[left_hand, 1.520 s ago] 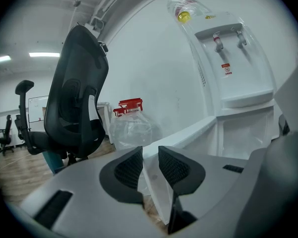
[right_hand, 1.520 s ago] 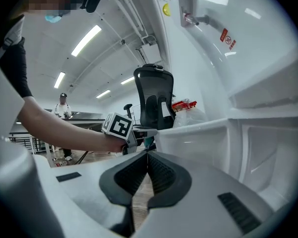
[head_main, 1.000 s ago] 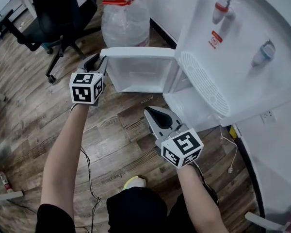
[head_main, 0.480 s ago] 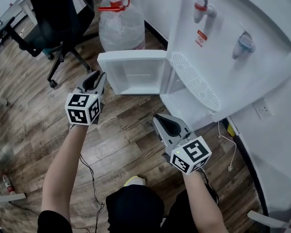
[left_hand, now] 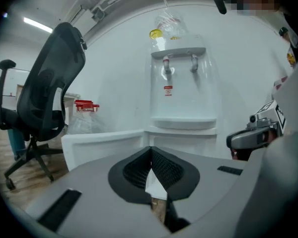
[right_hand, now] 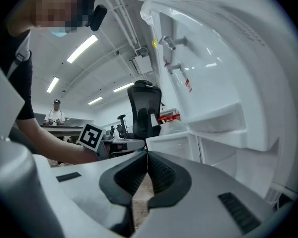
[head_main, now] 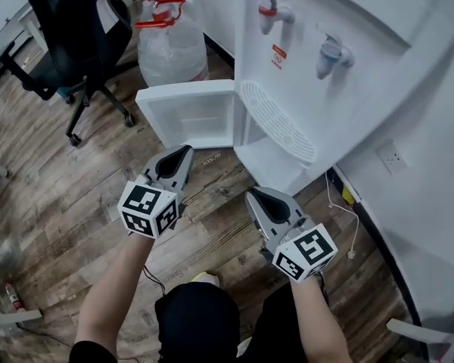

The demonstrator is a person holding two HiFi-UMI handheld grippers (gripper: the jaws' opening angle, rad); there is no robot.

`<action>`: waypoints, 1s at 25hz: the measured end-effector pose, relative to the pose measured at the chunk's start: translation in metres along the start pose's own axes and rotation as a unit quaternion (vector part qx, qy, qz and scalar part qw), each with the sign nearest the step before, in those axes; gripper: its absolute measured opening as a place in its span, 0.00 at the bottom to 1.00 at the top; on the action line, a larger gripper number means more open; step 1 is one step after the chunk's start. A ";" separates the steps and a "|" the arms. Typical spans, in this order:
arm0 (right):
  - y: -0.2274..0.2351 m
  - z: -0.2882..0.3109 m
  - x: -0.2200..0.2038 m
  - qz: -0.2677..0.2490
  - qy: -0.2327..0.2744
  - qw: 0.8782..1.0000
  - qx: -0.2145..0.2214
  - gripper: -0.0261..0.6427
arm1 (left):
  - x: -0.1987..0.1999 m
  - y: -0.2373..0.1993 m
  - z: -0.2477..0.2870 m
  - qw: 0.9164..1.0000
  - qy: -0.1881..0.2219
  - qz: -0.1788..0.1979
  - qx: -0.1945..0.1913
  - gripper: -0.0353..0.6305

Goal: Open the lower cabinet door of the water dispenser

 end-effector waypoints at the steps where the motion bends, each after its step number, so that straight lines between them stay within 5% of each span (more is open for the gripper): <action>1: 0.001 -0.006 0.000 -0.002 0.000 1.000 -0.001 0.07 | -0.004 0.010 0.001 1.000 -0.002 -0.007 -0.012 0.08; 12: 0.021 -0.062 -0.002 0.014 -0.005 0.998 -0.065 0.07 | -0.011 0.096 0.022 0.989 -0.055 0.001 -0.140 0.07; 18: -0.013 -0.096 0.078 0.014 -0.024 0.997 -0.071 0.07 | 0.065 0.142 -0.014 0.979 -0.083 0.026 -0.186 0.07; 25: -0.058 -0.137 0.185 0.038 -0.030 0.994 -0.101 0.07 | 0.175 0.182 -0.073 0.977 -0.081 0.009 -0.195 0.07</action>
Point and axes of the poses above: the fingertips, and each gripper's own axes: z forward along the fingers, y to its right, x out of its top, the point moved 9 cm from there along -z, backward along the fingers, and after that the axes turned 5 degrees about -z, right-handed, at the moved point
